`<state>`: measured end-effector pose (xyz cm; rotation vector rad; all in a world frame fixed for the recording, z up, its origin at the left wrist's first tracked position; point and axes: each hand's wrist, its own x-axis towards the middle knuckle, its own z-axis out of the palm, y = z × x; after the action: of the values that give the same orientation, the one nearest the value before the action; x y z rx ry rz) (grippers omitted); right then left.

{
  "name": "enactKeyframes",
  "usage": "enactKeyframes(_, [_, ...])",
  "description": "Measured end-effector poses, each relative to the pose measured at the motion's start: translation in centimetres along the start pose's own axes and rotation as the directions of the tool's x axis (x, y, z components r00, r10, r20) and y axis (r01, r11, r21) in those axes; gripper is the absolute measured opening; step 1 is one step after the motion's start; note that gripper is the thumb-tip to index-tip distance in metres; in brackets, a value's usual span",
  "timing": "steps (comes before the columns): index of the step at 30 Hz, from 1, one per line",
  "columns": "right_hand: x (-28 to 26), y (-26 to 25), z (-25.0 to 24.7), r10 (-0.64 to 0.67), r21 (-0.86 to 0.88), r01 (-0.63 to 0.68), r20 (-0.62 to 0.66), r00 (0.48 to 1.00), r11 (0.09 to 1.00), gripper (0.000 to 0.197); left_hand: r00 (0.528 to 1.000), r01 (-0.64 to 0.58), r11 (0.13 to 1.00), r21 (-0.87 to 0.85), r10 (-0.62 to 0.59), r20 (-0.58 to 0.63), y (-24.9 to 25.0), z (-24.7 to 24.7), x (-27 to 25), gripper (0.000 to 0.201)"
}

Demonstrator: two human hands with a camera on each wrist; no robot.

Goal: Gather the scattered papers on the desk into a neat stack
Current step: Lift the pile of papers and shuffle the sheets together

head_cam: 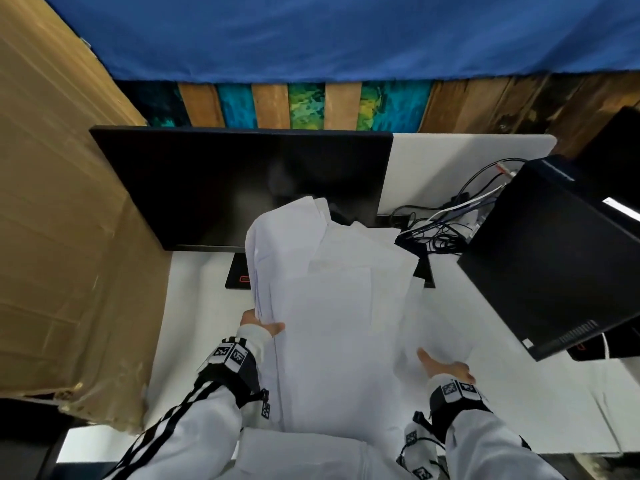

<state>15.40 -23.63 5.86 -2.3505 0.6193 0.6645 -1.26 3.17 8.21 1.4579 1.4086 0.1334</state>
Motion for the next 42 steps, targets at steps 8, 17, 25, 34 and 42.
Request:
enactKeyframes(8, [1.6, 0.9, 1.4, -0.047, 0.104, 0.034, 0.13, 0.99, 0.994, 0.099, 0.994, 0.096, 0.991, 0.088, -0.1, 0.041, 0.0, -0.4, 0.5, 0.077])
enactKeyframes(17, [3.5, 1.6, 3.6, -0.19, 0.233, 0.111, 0.349, 0.917, 0.966, 0.109, 0.956, 0.06, 0.997, 0.044, -0.07, 0.285, -2.4, -0.2, 3.3, 0.106])
enactKeyframes(25, [0.8, 2.0, 1.4, -0.389, 0.538, -0.05, 0.667, 0.635, 0.841, 0.104, 0.883, 0.152, 0.968, -0.2, -0.041, 0.468, -2.1, -5.0, 2.0, 0.047])
enactKeyframes(34, [-2.5, -1.5, 2.2, -0.49, 0.425, 0.255, 0.654, 0.577, 0.868, 0.079, 0.98, 0.002, 0.998, -0.069, 0.012, 0.199, -2.8, -2.1, 2.9, 0.126])
enactKeyframes(42, [-2.1, -1.6, 1.0, -0.564, 0.526, 0.24, 0.633, 0.53, 0.816, 0.089, 0.985, -0.077, 0.993, -0.087, 0.089, 0.145, -0.4, -1.6, 0.5, 0.052])
